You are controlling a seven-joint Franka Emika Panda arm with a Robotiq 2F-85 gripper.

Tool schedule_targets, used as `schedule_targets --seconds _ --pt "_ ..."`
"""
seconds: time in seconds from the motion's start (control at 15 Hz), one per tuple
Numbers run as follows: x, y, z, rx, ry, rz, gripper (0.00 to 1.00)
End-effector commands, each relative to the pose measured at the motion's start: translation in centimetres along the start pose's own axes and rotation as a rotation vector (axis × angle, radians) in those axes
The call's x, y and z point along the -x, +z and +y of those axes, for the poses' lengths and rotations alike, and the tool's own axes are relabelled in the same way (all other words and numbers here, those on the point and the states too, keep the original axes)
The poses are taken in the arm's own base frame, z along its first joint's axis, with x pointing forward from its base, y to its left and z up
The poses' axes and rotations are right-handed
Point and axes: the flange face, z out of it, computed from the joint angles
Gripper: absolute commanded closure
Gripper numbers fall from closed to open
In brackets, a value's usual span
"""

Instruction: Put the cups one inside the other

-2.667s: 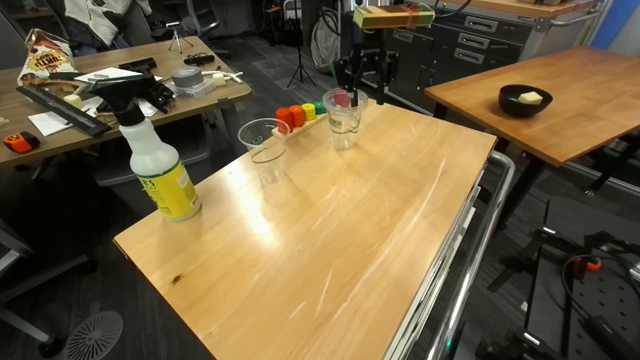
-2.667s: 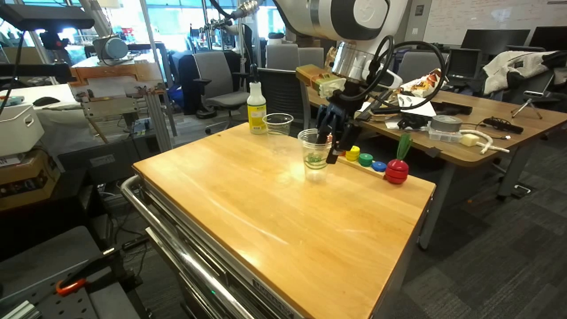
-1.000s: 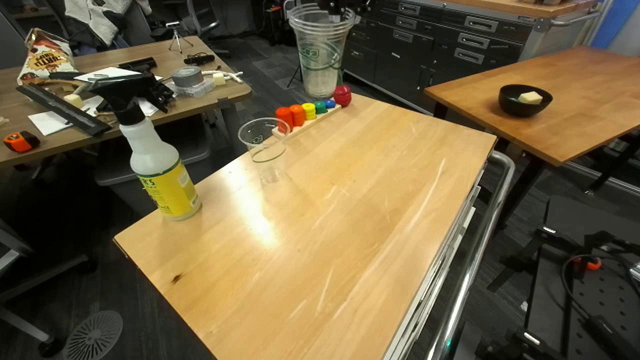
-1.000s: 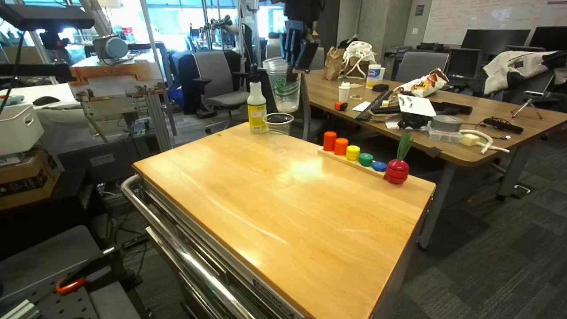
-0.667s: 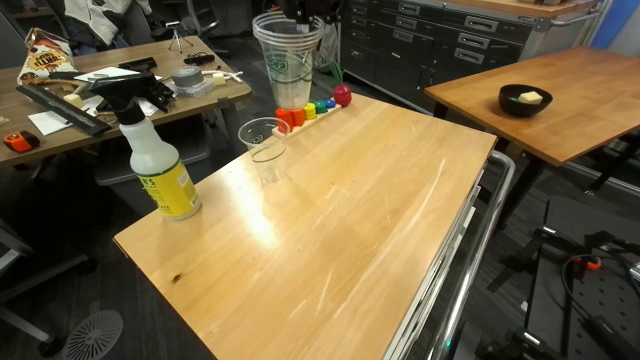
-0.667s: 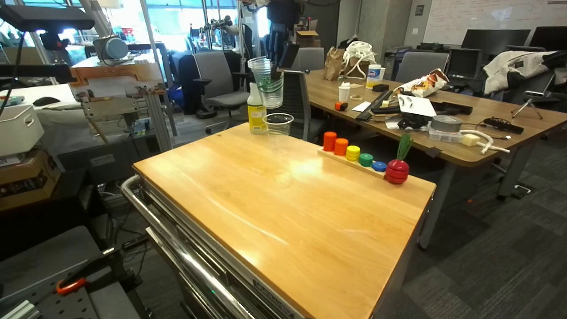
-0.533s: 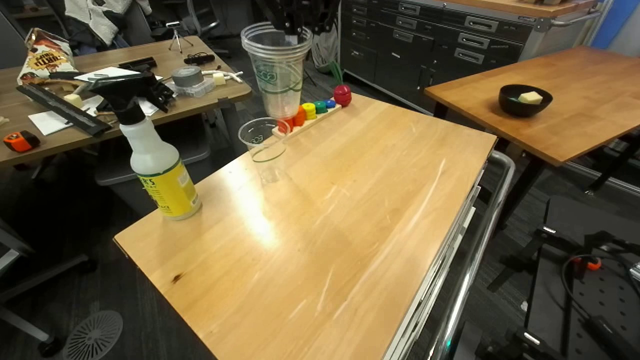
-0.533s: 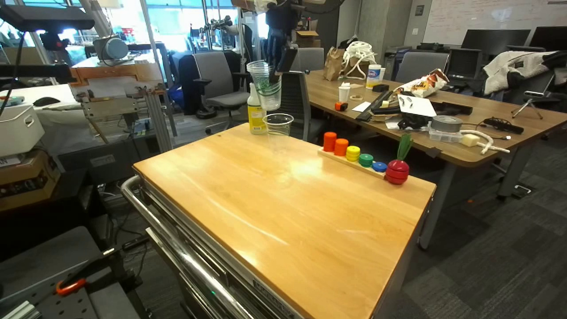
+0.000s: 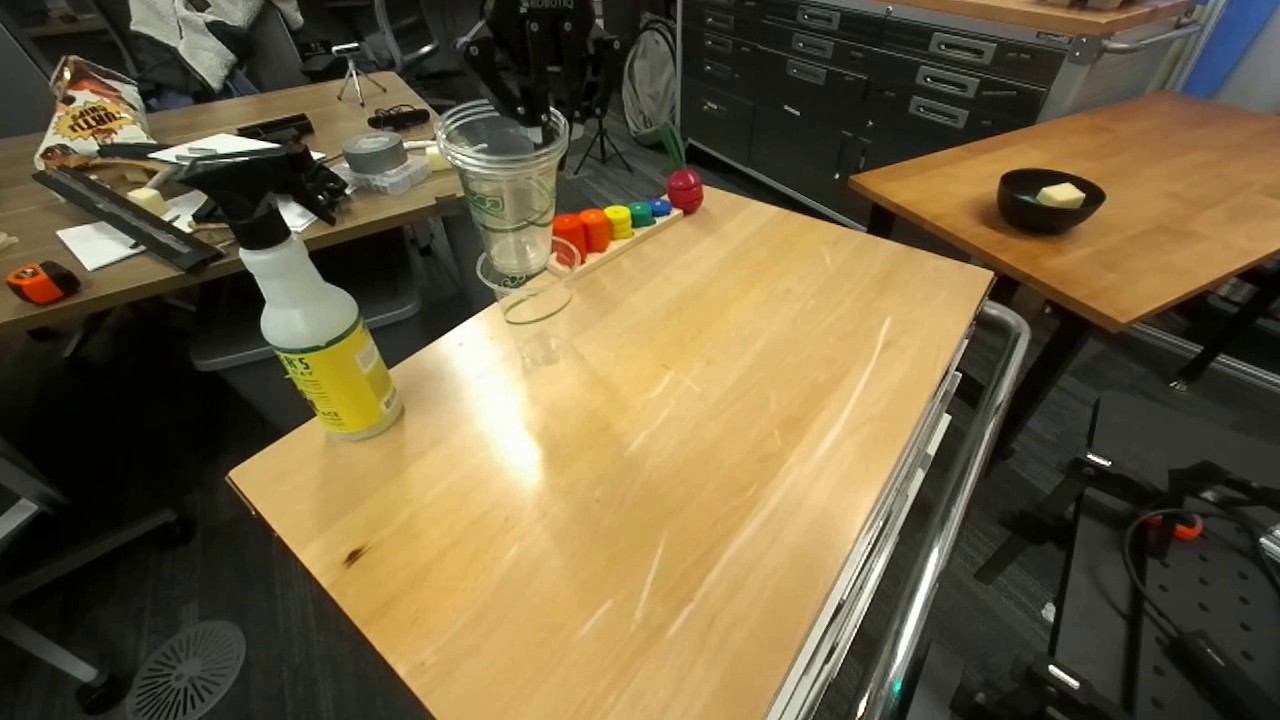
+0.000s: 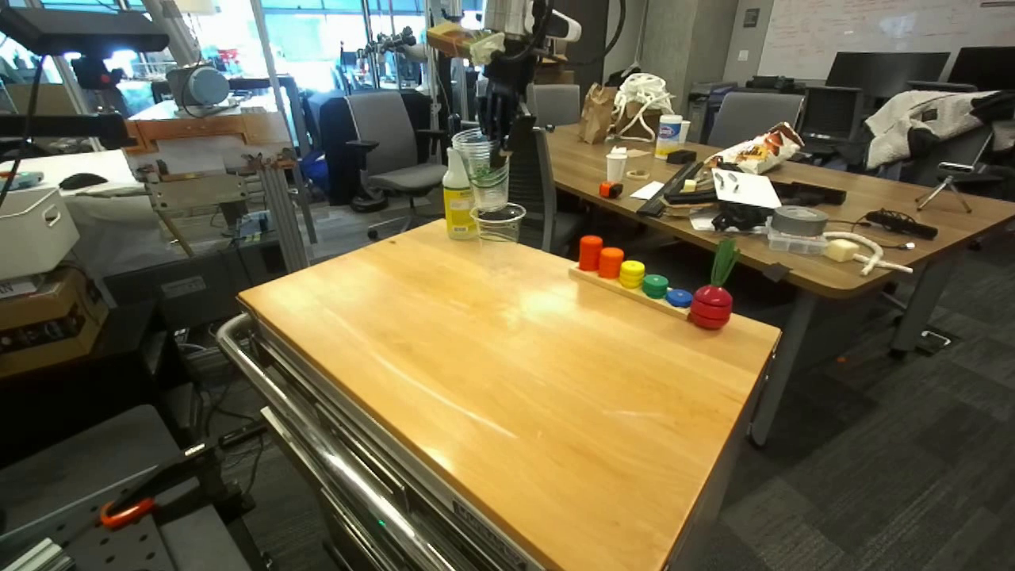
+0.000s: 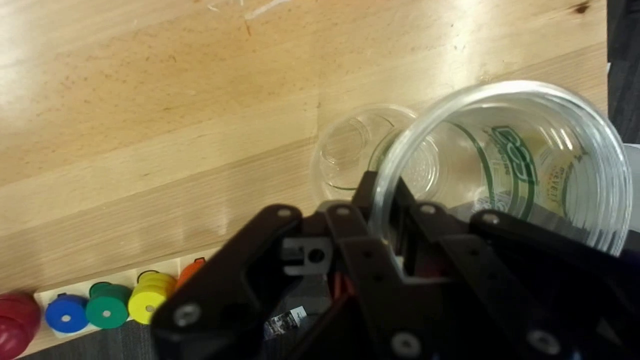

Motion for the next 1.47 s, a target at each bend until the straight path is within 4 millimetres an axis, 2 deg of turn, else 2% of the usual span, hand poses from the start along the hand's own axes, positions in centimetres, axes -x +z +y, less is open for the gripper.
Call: schedule_targets --seconds 0.0,0.47,0.87,1.33,1.4 --pt "-1.8 -0.2 -0.4 0.02 0.0 0.042 0.98" --pt "-3.1 0.2 0.4 0.048 0.001 0.06 0.98" --pt "-2.5 2.4 0.5 0.054 -0.012 0.011 0.98" --pt "-0.8 5.9 0.6 0.065 -0.016 -0.06 0.98" --pt "-0.7 6.3 0.6 0.069 -0.015 -0.066 0.83"
